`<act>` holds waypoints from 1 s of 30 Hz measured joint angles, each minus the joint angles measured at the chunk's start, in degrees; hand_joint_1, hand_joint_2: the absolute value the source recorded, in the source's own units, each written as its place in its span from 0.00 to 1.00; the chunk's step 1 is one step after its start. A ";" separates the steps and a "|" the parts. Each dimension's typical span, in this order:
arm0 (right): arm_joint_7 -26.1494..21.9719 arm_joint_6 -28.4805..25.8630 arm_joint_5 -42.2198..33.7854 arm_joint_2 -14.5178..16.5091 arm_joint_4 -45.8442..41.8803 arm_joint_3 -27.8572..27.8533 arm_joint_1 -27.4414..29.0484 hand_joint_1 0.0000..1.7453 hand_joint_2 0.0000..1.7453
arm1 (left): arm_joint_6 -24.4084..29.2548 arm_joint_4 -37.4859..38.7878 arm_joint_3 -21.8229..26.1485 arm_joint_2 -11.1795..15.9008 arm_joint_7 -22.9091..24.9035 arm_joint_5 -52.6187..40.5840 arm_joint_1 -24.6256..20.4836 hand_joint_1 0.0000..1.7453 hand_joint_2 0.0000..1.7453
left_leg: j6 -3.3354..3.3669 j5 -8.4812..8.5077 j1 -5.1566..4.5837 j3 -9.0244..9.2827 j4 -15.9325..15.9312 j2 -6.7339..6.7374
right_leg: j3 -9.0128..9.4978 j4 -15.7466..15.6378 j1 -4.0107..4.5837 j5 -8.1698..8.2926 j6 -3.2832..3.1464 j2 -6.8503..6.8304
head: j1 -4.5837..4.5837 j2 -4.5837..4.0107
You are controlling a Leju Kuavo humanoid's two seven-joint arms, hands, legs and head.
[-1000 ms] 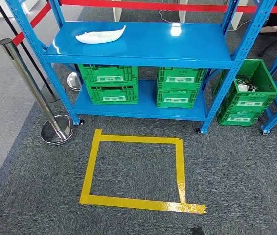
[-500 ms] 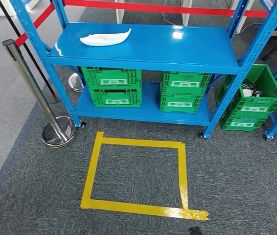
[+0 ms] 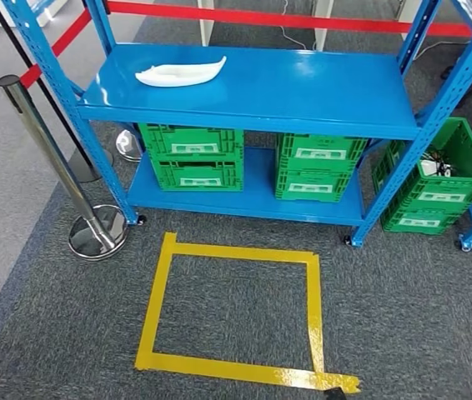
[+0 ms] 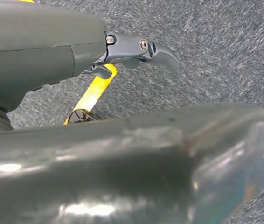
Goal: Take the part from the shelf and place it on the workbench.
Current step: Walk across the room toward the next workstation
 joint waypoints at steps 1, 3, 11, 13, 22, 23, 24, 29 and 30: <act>0.01 0.01 -0.01 -0.02 0.00 -0.06 -0.01 0.00 0.00 | 0.08 0.00 -0.01 0.00 -0.01 0.02 -0.06 0.00 0.00 | -0.28 -0.12 0.05 -0.47 1.49 0.04 | 0.60 -0.27 -0.15 -0.15 -0.26 -0.01 | -0.13 0.00; 0.08 0.09 -0.08 -0.04 0.00 -0.27 -0.20 0.00 0.00 | 0.52 0.00 -0.02 0.01 0.01 0.12 -0.24 0.00 0.00 | -1.02 -1.60 0.34 -3.64 7.32 0.12 | 1.91 -0.83 -0.36 -0.52 -0.62 -0.06 | -0.29 0.00; 0.69 0.47 -1.42 -0.04 0.00 -1.26 -0.48 0.00 0.00 | 2.72 0.04 -0.02 0.01 1.02 0.09 -0.25 0.00 0.00 | -1.90 4.64 1.12 -9.70 4.92 0.38 | 6.61 -1.10 -0.87 -4.07 0.16 0.19 | -0.57 0.00; 0.72 0.66 -1.54 -0.04 0.00 -1.43 -0.62 0.00 0.00 | 2.78 0.10 -0.03 0.02 1.10 0.08 -0.20 0.00 0.00 | -1.26 5.02 0.88 -9.33 2.82 0.50 | 6.73 -1.15 -0.66 -4.89 0.85 0.13 | -0.82 0.00; 1.02 3.61 -5.15 -0.07 0.00 -4.62 -1.27 0.00 0.00 | 2.46 0.22 -0.36 -0.20 1.27 0.04 -0.55 0.00 0.00 | 1.46 4.74 0.63 -8.12 1.68 1.33 | -2.58 14.13 -0.28 -11.26 1.85 0.08 | -0.33 0.00; 1.02 3.78 -5.27 -0.07 0.00 -4.93 -1.25 0.00 0.00 | 2.31 0.24 -0.41 -0.19 1.28 0.01 -0.53 0.00 0.00 | 1.54 4.46 0.49 -7.75 1.69 1.58 | -2.75 13.05 -0.24 -9.44 1.69 -0.01 | -0.32 0.00; 1.02 3.92 -5.39 -0.07 0.00 -5.19 -1.26 0.00 0.00 | 2.14 0.26 -0.51 -0.18 1.28 -0.05 -0.52 0.00 0.00 | 1.55 4.14 0.38 -7.28 1.69 1.86 | -2.03 10.21 -0.15 -6.84 1.45 -0.39 | -0.33 0.00; 1.11 4.41 -6.16 -0.05 0.00 -6.31 -2.01 0.00 0.00 | 1.66 0.39 -1.21 -0.01 1.43 -0.20 -0.28 0.00 0.00 | 0.58 3.09 -0.30 -6.17 1.78 4.11 | 1.31 0.35 0.99 -1.98 0.22 -3.83 | -0.40 0.00; 1.13 4.52 -6.22 -0.05 0.00 -6.50 -1.97 0.00 0.00 | 1.57 0.39 -1.30 0.04 1.52 -0.23 -0.26 0.00 0.00 | 0.37 3.00 -0.31 -6.10 1.69 4.62 | 1.41 0.22 0.85 -1.82 -0.03 -3.16 | -0.43 0.00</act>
